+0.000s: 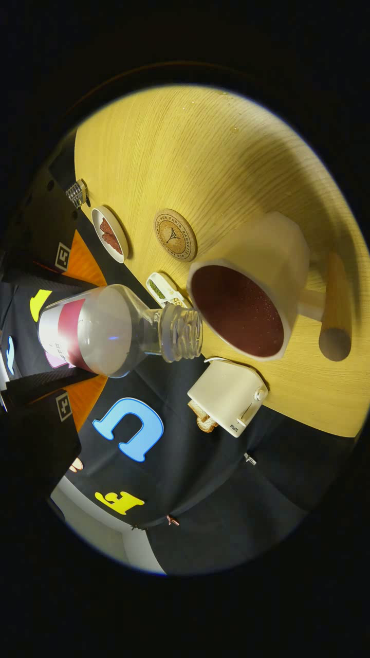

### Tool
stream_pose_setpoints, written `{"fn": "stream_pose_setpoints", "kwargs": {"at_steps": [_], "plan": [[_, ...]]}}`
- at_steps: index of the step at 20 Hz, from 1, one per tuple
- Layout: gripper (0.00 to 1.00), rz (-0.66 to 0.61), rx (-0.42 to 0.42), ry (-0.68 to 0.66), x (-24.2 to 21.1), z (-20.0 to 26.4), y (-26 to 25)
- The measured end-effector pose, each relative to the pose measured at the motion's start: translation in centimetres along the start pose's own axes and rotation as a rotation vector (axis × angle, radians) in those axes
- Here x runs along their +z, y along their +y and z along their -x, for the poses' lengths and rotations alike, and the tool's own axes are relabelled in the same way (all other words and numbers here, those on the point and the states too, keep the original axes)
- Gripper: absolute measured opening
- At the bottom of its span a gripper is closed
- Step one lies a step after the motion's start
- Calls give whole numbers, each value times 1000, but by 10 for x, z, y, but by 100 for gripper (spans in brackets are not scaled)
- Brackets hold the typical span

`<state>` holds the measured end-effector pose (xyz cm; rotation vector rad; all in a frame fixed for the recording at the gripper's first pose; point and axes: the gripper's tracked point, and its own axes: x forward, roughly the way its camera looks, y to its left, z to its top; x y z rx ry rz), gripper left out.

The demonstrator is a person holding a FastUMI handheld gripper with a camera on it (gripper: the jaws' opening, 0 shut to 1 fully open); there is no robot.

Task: Take the bottle from table, then pour the juice into the cup, finally place the bottle on the coaster

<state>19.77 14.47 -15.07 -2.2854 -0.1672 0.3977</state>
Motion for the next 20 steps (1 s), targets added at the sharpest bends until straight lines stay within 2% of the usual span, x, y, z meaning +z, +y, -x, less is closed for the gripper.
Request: {"fn": "stream_pose_setpoints", "kwargs": {"at_steps": [9,12,15,18,20], "plan": [[69,-136,-27,-14,-1,-2,10],[70,-237,-42,-16,-10,1,10],[70,-408,-67,8,-33,7,1],[70,-642,-90,40,-65,9,-18],[70,-820,-67,52,-82,8,-23]]}}
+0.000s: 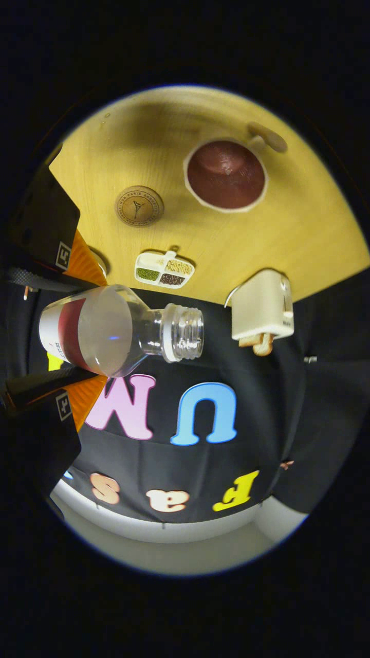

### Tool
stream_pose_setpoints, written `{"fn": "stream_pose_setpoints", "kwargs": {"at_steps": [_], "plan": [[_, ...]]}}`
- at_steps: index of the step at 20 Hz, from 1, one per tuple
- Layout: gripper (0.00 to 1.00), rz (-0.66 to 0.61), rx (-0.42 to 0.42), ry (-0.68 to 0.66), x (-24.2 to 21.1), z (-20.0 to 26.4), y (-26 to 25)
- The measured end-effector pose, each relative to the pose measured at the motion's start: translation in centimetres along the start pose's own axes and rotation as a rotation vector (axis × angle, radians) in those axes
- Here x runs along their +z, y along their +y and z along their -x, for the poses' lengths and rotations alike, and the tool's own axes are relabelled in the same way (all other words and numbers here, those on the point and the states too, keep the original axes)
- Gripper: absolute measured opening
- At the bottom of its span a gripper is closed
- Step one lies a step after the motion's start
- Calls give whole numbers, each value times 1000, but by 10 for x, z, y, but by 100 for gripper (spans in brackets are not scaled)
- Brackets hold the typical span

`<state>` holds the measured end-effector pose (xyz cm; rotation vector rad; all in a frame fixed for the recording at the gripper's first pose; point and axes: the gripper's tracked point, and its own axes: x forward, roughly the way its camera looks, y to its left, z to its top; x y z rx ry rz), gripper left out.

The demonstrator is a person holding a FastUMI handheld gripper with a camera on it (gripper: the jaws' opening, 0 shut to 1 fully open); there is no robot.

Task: Take the bottle from table, then pour the juice into the cup, finally place the bottle on the coaster

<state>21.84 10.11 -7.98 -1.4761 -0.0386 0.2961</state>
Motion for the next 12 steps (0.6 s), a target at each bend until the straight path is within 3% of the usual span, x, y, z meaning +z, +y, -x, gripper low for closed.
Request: {"fn": "stream_pose_setpoints", "kwargs": {"at_steps": [6,9,12], "plan": [[70,-576,87,25,-20,-12,-12],[70,-896,195,-39,-5,-23,7],[70,-1065,198,-93,1,-35,17]]}}
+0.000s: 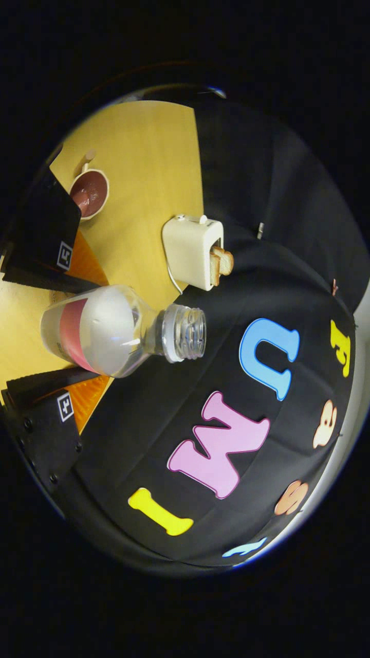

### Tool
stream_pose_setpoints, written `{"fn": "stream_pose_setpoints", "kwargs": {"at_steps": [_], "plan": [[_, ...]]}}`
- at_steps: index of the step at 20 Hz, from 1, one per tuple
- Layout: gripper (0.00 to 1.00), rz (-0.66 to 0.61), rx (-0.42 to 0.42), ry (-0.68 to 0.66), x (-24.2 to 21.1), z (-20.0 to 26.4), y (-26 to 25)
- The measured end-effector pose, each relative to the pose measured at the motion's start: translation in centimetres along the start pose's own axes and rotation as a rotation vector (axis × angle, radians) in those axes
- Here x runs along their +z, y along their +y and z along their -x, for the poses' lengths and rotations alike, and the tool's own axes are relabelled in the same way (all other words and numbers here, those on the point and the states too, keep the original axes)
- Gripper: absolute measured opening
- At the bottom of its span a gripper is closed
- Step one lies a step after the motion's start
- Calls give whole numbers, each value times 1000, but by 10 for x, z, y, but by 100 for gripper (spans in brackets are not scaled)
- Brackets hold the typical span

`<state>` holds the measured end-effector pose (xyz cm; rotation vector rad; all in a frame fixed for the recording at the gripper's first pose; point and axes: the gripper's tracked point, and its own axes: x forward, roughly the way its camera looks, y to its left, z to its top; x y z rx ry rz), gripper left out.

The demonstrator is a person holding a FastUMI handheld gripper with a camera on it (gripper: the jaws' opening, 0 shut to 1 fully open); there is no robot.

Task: Take the bottle from table, then pour the juice into the cup, finally place the bottle on the coaster

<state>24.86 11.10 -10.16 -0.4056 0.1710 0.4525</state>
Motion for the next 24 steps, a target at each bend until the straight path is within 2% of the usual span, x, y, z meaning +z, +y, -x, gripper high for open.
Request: {"fn": "stream_pose_setpoints", "kwargs": {"at_steps": [5,13,16,21,24], "plan": [[70,-213,57,-46,-30,-34,21],[71,-435,-23,-34,-87,-75,6],[72,-441,-32,-14,-104,-75,10],[76,-366,-22,-56,-102,-73,22],[79,-331,-44,-50,-102,-73,19]]}}
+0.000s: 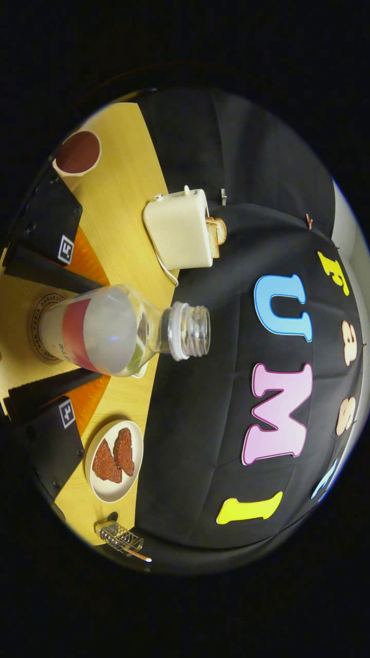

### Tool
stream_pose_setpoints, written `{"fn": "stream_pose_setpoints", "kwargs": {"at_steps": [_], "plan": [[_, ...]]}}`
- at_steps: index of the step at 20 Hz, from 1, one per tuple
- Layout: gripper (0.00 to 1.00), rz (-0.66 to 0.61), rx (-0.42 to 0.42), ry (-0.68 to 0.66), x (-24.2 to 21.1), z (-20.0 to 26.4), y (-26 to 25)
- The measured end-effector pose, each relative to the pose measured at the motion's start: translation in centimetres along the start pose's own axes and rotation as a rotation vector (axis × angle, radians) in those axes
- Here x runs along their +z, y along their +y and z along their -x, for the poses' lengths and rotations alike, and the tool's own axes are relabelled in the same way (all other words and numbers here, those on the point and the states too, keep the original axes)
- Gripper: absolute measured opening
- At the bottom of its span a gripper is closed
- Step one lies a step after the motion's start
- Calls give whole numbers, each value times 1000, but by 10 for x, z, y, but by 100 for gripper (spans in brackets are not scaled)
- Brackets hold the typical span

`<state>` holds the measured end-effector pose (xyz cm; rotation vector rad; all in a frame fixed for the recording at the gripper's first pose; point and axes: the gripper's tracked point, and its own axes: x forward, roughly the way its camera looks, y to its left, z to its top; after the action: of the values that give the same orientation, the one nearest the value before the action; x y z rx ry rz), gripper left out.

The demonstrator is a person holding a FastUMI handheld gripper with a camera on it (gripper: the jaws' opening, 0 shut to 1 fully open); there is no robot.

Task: Take the bottle from table, then pour the juice into the cup, finally place the bottle on the coaster

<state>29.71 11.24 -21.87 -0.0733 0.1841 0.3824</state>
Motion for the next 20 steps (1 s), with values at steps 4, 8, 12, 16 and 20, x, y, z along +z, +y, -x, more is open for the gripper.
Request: {"fn": "stream_pose_setpoints", "kwargs": {"at_steps": [4,8,12,16,20], "plan": [[99,-40,18,8,7,6,4],[99,-23,29,35,15,29,9],[99,26,22,2,47,68,13],[97,16,-7,-63,92,113,12],[97,43,-49,-101,133,152,9]]}}
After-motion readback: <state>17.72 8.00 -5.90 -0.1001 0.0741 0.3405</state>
